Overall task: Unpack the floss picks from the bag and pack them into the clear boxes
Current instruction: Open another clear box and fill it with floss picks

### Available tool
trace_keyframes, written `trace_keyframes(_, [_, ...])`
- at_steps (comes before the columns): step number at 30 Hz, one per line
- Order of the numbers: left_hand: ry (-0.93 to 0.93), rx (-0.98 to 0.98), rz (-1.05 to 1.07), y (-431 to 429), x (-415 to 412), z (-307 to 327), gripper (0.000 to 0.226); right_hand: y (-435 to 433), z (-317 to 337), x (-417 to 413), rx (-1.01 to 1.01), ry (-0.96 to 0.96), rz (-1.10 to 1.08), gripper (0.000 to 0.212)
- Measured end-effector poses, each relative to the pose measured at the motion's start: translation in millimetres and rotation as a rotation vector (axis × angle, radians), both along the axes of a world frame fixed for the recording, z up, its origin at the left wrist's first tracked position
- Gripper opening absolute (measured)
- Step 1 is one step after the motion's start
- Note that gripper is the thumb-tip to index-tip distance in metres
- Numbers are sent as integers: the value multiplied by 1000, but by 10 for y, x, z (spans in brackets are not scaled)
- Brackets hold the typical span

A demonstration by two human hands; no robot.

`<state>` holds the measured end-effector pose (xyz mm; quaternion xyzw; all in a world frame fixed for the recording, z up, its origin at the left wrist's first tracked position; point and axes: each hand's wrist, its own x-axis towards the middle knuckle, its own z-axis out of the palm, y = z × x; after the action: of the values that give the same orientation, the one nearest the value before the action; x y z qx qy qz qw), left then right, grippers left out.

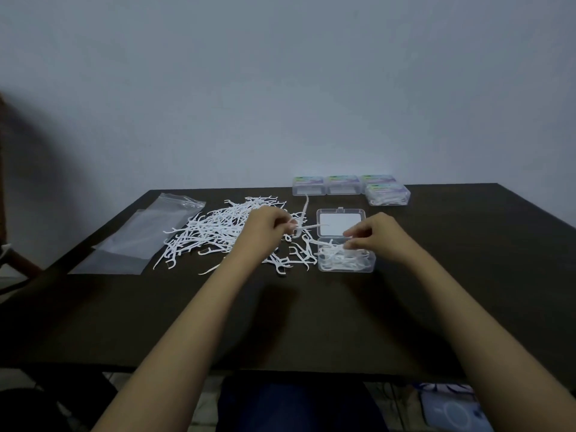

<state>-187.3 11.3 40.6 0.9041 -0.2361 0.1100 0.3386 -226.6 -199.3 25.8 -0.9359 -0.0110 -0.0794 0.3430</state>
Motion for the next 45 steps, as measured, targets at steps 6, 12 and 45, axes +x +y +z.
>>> trace_keyframes(6, [14, 73, -72, -405, -16, -75, 20, -140, -83, -51, 215, -155, -144, 24])
trace_keyframes(12, [-11, 281, -83, -722, 9, -171, 30, -214, -134, -89, 342, -139, -198, 23])
trace_keyframes(45, [88, 302, -89, -562, 60, -227, 32, -199, -162, -142, 3, 54, -158, 21])
